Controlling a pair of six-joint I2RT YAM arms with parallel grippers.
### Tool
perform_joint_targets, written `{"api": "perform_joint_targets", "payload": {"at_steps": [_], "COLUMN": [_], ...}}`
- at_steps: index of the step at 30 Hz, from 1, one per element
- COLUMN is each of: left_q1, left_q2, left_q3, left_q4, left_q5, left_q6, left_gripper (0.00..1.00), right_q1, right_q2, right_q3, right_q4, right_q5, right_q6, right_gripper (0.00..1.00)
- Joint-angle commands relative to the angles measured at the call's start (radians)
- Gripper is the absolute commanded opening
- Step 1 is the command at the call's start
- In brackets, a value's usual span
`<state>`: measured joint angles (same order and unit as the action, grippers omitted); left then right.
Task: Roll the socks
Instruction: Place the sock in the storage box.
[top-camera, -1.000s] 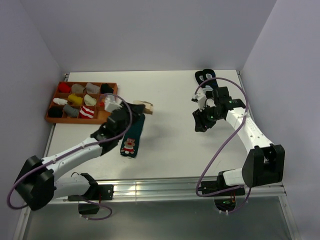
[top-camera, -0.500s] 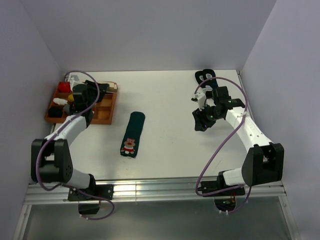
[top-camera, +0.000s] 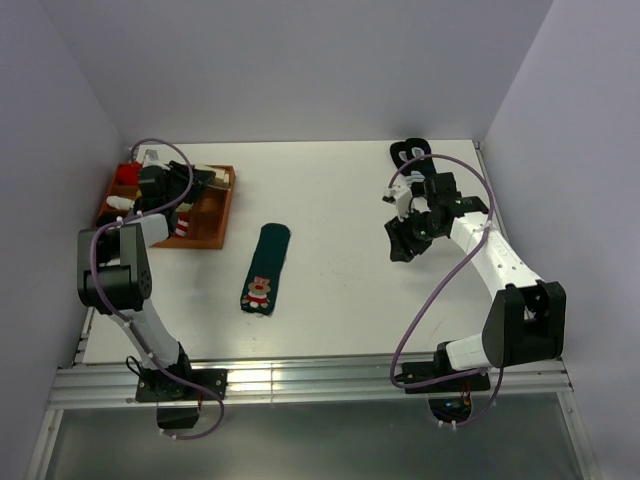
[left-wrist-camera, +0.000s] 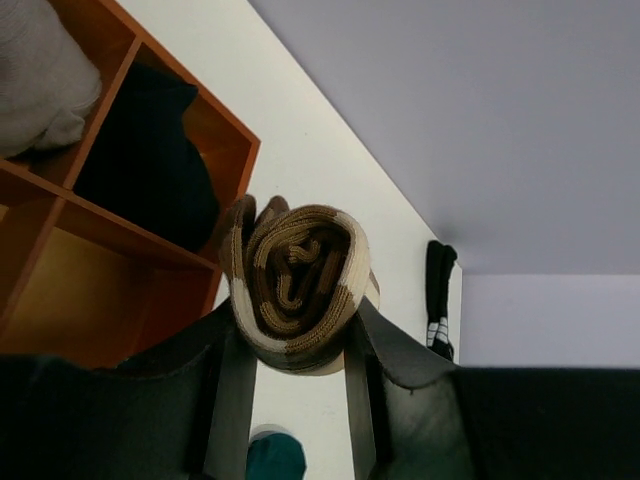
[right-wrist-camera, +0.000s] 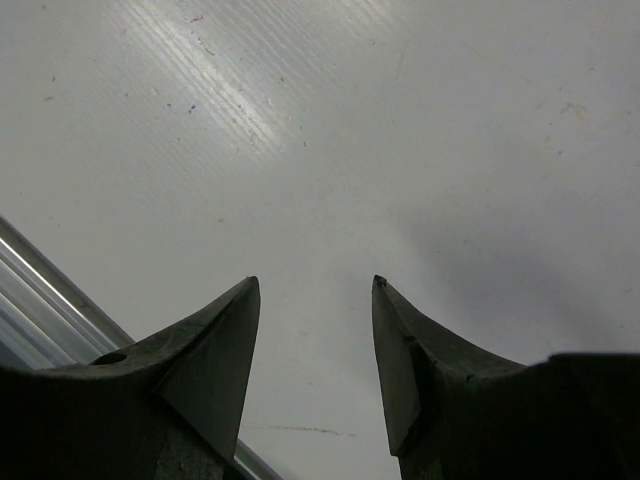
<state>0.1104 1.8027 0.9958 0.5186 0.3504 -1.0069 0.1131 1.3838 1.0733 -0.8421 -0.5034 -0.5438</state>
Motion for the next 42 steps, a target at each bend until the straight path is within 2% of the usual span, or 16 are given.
{"api": "perform_joint_targets", "payload": {"at_steps": [1,6,13,17,23,42], "left_q1": [0.026,0.048,0.057,0.06,0.064,0.064], "left_q2": [0.027,0.079,0.171,0.195,0.205,0.261], "left_q3": [0.052,0.073,0.158,0.179,0.185,0.377], "left_q4": [0.06,0.023,-0.11,-0.21,-0.273,-0.782], "left_q5": [0.071,0.091,0.125,0.125,0.133,0.13], "left_q6": [0.045,0.07,0.123,0.145,0.145,0.378], "left_gripper": [0.0,0.0,0.0,0.0,0.0,0.0], "right_q1": [-0.009,-0.009,-0.009,-0.009,-0.009,-0.015], "right_q2": [0.0,0.014,0.014,0.012,0.003,-0.035], "right_q3": [0.011,0.01,-0.003,-0.009,-0.022,-0.065], "right_q4": [0.035,0.034,0.037,0.04,0.047,0.052], "right_q5": [0.008,0.002,0.006,0.009,0.014,0.025], "right_q6": [-0.015,-0.024,-0.03,-0.035,-0.041,-0.064], "right_gripper": [0.56,0.56,0.56,0.56,0.56,0.56]}}
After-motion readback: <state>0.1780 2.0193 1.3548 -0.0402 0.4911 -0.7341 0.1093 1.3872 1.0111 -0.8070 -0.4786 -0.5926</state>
